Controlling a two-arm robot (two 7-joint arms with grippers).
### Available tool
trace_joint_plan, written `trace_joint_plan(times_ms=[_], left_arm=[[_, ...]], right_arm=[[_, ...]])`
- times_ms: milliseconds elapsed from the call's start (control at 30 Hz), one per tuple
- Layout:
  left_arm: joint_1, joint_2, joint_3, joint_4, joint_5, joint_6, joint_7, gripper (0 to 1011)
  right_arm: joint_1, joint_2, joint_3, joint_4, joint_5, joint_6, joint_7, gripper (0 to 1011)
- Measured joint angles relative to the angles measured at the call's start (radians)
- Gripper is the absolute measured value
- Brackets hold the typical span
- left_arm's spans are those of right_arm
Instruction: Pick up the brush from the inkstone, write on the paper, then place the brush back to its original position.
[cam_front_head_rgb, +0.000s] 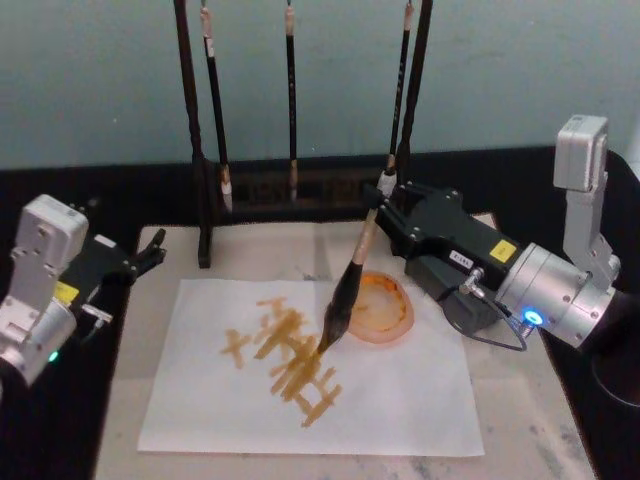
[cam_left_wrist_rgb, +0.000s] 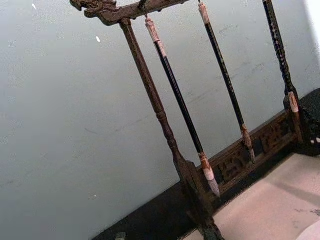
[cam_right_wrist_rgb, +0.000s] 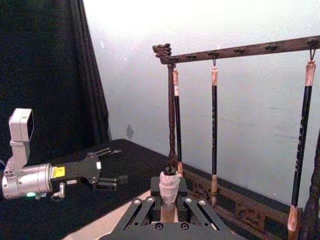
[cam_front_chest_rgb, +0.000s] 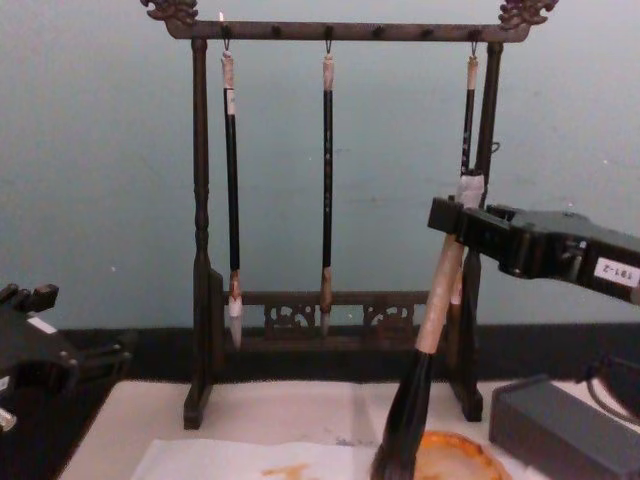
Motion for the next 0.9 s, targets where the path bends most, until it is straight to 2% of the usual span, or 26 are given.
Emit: trace_joint_plan(times_ms=[233,433,700,900], left_arm=[[0.000,0.000,0.000,0.000,0.000,0.000,0.000,1010],[0.000,0.000,0.000,0.000,0.000,0.000,0.000,1010],[0.000,0.000,0.000,0.000,0.000,0.000,0.000,1010],[0.000,0.000,0.000,0.000,0.000,0.000,0.000,1010]], right_arm=[[-0.005,0.000,0.008,-0.020,0.022,0.019,0.016,169],[-0.009,0.006,0.009,-0.035,0.087,0.060,0.052,169],[-0.009,0.025,-0.018,-0.045,0.155,0.103,0.089,169],[-0.005,0.036,-0.038,-0.046,0.178,0.118,0.098,169]])
